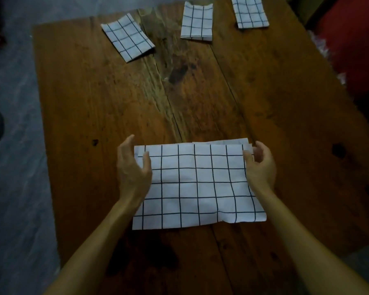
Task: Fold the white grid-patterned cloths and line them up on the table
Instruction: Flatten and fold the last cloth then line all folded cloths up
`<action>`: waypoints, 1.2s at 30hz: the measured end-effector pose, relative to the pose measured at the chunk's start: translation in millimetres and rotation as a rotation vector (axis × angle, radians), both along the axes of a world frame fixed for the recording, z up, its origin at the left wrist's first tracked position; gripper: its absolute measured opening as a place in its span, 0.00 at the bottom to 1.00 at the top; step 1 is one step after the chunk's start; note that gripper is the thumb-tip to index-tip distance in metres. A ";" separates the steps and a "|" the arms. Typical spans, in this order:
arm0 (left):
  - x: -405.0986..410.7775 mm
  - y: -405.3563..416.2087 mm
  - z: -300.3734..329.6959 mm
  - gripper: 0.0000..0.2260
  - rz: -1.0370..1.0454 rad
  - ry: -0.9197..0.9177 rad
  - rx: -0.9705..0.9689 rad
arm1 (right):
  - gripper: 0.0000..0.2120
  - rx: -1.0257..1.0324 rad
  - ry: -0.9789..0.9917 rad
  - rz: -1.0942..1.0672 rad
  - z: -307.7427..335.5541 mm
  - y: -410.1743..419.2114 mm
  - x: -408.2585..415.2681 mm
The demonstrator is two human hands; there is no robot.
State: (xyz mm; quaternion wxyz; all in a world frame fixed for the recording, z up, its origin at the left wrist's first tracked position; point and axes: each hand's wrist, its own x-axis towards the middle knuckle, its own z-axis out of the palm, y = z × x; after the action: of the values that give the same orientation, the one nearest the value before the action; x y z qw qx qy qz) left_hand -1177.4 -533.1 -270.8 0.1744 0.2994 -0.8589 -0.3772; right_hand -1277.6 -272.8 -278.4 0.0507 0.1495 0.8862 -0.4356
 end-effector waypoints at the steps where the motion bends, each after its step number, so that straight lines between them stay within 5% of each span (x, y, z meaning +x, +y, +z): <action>1: 9.4 8.5 -2.0 0.22 -0.051 0.010 -0.044 | 0.22 0.050 0.037 0.005 -0.3 -1.7 5.4; 7: 77.2 72.2 -30.1 0.24 -0.481 -0.257 -0.228 | 0.20 0.292 0.315 0.491 -6.8 -10.3 83.0; 11: 102.5 82.4 -52.5 0.28 -0.453 -0.483 -0.294 | 0.21 0.468 0.280 0.753 -18.4 -2.9 119.6; 22: 112.3 87.9 -52.7 0.29 -0.343 -0.573 -0.323 | 0.34 0.657 -0.078 0.905 -35.6 26.5 105.2; 28: 96.1 101.5 -53.1 0.29 -0.529 -0.511 -0.402 | 0.33 0.680 -0.071 0.830 -39.7 34.8 124.2; 36: 101.6 102.9 -60.5 0.30 -0.458 -0.566 -0.381 | 0.30 0.651 0.086 0.946 -34.6 -3.8 111.3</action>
State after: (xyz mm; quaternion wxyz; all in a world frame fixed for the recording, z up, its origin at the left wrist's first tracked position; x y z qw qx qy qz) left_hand -1075.9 -430.2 -331.3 -0.1052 0.1547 -0.9719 -0.1432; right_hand -1166.3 -276.6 -313.1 0.1554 -0.2729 0.9464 -0.0761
